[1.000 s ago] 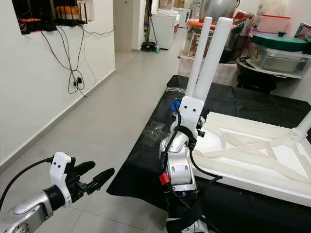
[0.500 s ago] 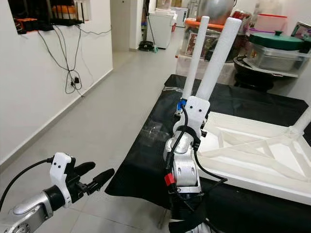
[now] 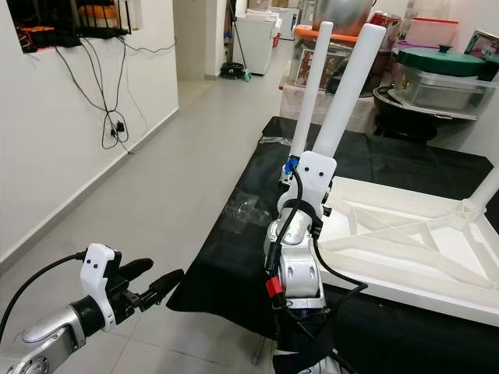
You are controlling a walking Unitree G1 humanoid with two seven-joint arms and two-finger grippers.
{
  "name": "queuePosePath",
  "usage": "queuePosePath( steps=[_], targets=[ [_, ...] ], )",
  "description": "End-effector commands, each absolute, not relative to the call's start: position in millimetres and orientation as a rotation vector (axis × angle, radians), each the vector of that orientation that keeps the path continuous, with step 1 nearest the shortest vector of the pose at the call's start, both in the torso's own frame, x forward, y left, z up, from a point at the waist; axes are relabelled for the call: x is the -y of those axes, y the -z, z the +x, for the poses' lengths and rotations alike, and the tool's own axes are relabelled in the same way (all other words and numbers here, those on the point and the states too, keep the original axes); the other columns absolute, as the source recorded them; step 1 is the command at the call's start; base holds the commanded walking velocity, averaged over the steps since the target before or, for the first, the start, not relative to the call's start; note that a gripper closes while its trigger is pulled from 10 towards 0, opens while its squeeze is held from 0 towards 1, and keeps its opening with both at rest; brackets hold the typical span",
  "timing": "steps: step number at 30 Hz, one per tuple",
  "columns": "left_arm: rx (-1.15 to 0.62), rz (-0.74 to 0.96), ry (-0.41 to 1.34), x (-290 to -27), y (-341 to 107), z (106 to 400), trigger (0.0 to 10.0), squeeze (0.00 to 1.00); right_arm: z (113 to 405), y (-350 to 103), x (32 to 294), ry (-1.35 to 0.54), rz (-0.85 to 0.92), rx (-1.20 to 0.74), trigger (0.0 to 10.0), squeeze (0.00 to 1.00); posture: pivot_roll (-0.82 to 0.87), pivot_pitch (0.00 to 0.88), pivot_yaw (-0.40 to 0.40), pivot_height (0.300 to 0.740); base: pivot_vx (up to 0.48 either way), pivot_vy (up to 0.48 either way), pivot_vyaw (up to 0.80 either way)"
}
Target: Building children table
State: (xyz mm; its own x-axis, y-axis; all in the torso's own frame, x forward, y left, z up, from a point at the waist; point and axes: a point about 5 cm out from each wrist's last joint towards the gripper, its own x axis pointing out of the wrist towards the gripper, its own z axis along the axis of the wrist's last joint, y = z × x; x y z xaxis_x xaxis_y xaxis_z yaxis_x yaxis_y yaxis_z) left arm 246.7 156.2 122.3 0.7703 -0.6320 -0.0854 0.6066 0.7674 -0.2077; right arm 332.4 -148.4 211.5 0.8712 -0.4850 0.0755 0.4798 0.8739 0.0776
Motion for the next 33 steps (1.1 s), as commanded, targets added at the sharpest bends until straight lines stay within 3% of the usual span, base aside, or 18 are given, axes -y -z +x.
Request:
queuePosePath(
  steps=[1, 8, 18, 24, 33],
  targets=[
    [-0.161, -0.155, 0.681, -156.4, -120.7, 247.1, 10.0, 0.0, 327.9, -170.6, 165.2, 0.572, 0.033, -0.099, 10.0, 0.0, 0.06, 0.0, -0.053, 0.74, 0.0, 0.0, 0.0],
    [-0.159, -0.155, 0.683, -155.8, -120.9, 247.8, 10.0, 0.0, 329.8, -181.4, 165.2, 0.553, 0.079, -0.039, 10.0, 0.0, 0.06, 0.0, -0.051, 0.74, 0.0, 0.0, 0.0],
    [-0.16, -0.15, 0.691, -156.7, -122.2, 249.2, 10.0, 0.0, 345.5, -287.9, 169.5, 0.382, 0.097, 0.37, 10.0, 0.0, 0.06, 0.0, -0.04, 0.74, 0.0, 0.0, 0.0],
    [-0.157, -0.149, 0.698, -156.9, -123.6, 249.7, 10.0, 0.0, 346.2, -305.5, 166.8, 0.291, 0.081, 0.442, 10.0, 0.0, 0.06, 0.0, -0.034, 0.74, 0.0, 0.0, 0.0],
    [-0.151, -0.135, 0.712, -163.0, -129.5, 251.9, 10.0, 0.0, 348.4, -295.5, 130.2, -0.238, 0.28, 0.368, 10.0, 0.0, 0.06, 0.0, -0.028, 0.74, 0.0, 0.0, 0.0]
  ],
)
